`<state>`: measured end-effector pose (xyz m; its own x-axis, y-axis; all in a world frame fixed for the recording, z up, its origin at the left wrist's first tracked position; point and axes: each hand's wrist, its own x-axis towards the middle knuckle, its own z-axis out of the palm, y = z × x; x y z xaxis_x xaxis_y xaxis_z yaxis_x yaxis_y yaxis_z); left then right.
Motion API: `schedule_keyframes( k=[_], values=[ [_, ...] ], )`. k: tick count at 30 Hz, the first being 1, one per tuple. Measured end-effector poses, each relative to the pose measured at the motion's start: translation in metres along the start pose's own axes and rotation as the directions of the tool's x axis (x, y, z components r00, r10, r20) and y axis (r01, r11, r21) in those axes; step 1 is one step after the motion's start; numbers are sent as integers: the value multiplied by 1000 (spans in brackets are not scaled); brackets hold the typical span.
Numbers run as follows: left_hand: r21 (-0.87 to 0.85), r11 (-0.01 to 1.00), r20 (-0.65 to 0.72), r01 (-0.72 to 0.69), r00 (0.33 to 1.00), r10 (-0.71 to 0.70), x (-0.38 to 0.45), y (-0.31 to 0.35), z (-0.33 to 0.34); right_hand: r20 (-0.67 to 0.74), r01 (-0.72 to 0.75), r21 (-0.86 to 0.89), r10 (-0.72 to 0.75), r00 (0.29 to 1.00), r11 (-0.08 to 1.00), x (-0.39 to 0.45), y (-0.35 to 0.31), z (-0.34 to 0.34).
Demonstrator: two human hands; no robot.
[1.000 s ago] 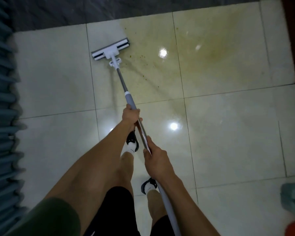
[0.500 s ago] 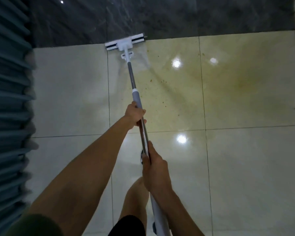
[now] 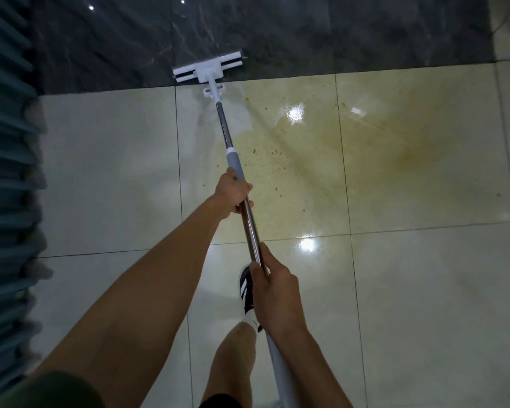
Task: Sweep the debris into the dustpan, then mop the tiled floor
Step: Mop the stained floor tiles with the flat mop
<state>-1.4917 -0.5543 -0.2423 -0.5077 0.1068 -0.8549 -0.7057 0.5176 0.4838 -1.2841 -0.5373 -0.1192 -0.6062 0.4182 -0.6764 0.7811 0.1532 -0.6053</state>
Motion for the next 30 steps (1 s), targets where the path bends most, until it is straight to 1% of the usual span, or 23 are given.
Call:
schedule_keyframes(
  k=[2,7,9,14,21,25,30],
  values=[
    [-3,1000,14,1,1000,-1,-10,-7,7,-4,-12,30,12,1000,999,-12,8,-6],
    [61,998,54,18,998,-21,-51,-37,36,-4,2,84,-2,1000,996,-58,42,-21],
    [78,997,73,22,997,-28,-71,-55,52,-4,0,115,0,1000,993,-79,66,-27],
    [160,987,117,23,992,-43,-122,-109,101,-1,-7,126,7,1000,992,-133,136,-43],
    [178,984,144,29,988,-55,-182,-188,162,9,-51,97,50,999,994,-212,218,-70],
    [181,983,148,37,987,-64,-215,-225,184,24,-73,64,72,997,995,-255,246,-81],
    [175,983,162,47,984,-76,-247,-256,197,19,-126,101,124,992,987,-294,264,-90]
  ],
)
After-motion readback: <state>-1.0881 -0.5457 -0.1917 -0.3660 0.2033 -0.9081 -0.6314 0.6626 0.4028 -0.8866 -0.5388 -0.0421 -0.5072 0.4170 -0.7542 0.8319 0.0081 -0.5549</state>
